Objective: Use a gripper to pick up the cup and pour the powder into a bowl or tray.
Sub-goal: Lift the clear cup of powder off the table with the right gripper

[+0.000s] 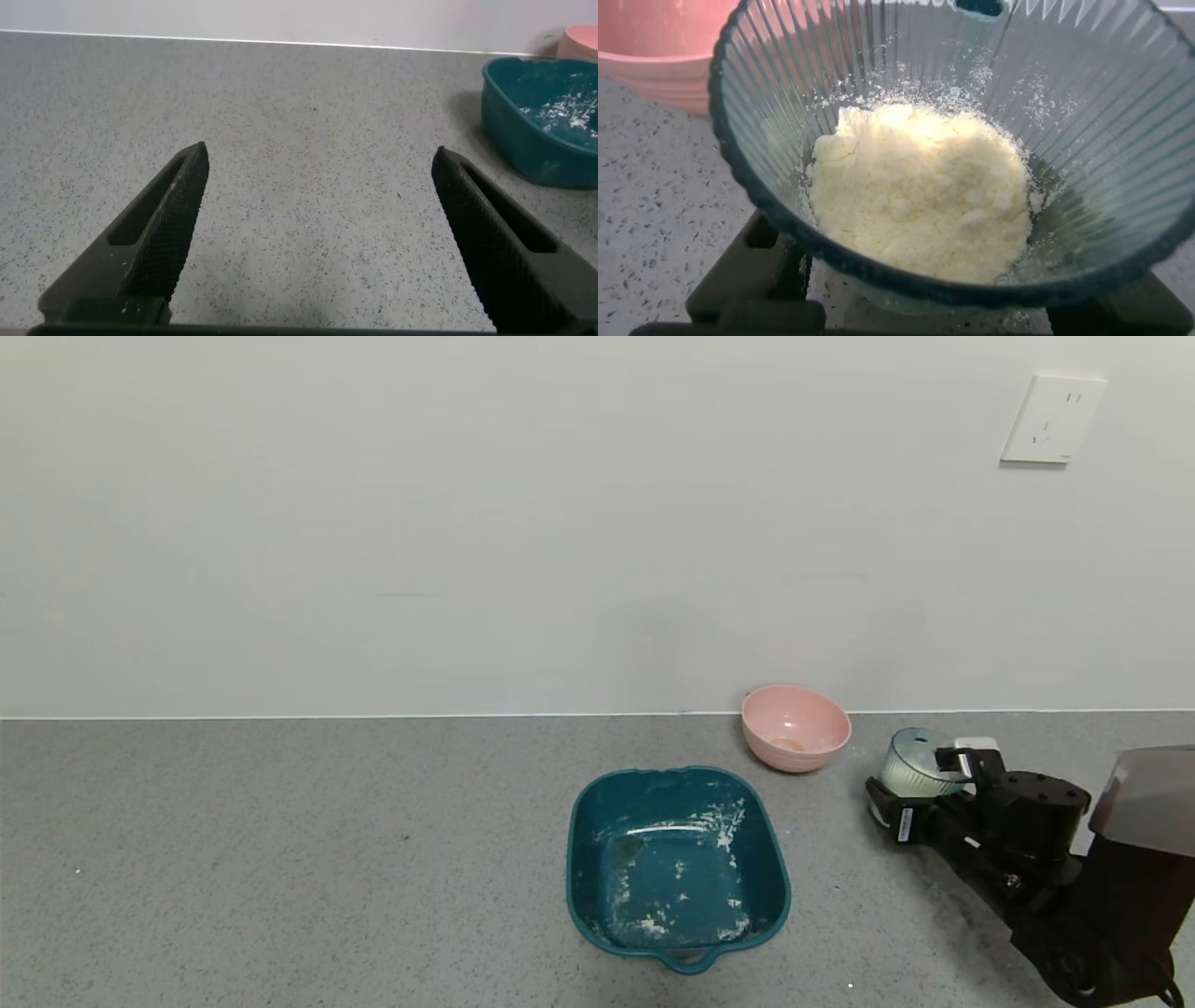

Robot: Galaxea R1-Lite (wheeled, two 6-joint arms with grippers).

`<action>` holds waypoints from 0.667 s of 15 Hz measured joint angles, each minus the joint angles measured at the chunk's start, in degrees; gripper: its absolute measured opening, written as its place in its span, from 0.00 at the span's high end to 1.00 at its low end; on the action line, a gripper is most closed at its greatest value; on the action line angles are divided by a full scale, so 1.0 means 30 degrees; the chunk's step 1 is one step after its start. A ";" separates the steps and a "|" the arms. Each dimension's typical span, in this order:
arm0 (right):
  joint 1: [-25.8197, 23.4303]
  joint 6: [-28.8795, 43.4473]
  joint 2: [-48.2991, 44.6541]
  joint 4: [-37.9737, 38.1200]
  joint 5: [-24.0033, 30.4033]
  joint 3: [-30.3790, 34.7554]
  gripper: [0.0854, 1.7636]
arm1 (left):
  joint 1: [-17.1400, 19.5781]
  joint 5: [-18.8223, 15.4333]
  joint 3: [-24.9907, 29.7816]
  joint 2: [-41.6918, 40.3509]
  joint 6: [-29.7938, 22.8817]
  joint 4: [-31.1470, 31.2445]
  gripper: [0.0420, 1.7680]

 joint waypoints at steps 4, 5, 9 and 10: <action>-0.0110 -0.0666 -0.1829 0.2377 0.0028 0.0020 0.25 | 0.0000 0.0000 0.0000 0.0000 0.0000 0.0008 0.03; -0.0167 -0.0890 -0.2418 0.3389 0.0020 -0.0146 0.25 | 0.0000 -0.0008 0.0000 0.0000 0.0000 0.0008 0.03; -0.0788 -0.2568 -0.4543 0.7595 0.0020 -0.1881 0.25 | 0.0000 0.0000 0.0000 0.0000 0.0000 0.0008 0.03; -0.0975 -0.3165 -0.4880 0.8367 0.0012 -0.2381 0.25 | 0.0000 -0.0008 0.0000 0.0000 0.0000 0.0000 0.03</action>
